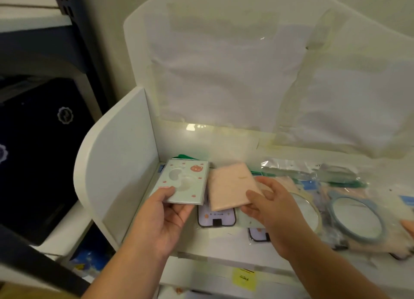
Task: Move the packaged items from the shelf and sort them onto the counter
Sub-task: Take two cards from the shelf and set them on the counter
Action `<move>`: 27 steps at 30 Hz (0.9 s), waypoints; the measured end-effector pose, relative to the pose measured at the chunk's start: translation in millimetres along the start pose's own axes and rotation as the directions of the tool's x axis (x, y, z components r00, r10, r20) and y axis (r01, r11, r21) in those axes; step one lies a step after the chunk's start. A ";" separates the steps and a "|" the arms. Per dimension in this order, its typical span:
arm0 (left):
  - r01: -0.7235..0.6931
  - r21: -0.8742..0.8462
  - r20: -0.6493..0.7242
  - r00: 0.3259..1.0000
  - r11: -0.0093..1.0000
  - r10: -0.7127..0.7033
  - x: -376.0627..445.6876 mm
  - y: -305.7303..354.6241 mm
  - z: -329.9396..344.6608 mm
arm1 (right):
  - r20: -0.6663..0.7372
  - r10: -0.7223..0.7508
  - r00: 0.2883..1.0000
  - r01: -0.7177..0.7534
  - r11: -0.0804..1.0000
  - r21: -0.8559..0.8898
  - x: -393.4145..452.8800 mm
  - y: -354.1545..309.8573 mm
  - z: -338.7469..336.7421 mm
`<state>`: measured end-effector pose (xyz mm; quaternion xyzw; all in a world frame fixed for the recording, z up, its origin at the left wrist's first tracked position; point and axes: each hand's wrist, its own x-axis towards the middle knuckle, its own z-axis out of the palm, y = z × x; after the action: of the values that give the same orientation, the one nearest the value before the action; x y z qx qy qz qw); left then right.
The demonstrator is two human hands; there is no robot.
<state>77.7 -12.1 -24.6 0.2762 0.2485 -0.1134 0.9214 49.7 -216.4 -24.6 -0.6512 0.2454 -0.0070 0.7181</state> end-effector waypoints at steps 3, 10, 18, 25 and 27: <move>-0.023 0.015 0.033 0.999 1.000 0.022 -12.4 -0.1 4.6 | 0.069 0.022 0.997 -0.032 0.988 0.150 -9.0 -6.0 -17.5; -0.024 0.171 0.162 0.987 0.985 -0.004 -62.0 -37.8 37.2 | 0.318 -0.029 0.948 -0.154 0.831 0.534 -54.0 -18.4 -105.9; 0.028 0.237 0.260 0.961 0.971 -0.091 -144.9 -155.5 91.3 | 0.069 -0.081 0.994 0.032 0.842 0.538 -135.2 -13.1 -259.2; 0.044 0.329 0.235 0.964 0.943 -0.127 -230.2 -270.4 126.8 | -0.029 -0.165 0.986 0.161 0.887 0.433 -228.3 -14.9 -375.0; 0.057 0.383 0.236 0.959 0.922 -0.158 -248.5 -301.3 136.9 | -0.050 -0.172 0.984 0.176 0.876 0.449 -249.8 -12.6 -406.2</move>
<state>-183.9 -319.2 67.4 0.4144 0.1135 -0.2448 0.8691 -313.0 -514.5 60.3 -0.4862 0.1807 -0.1309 0.8449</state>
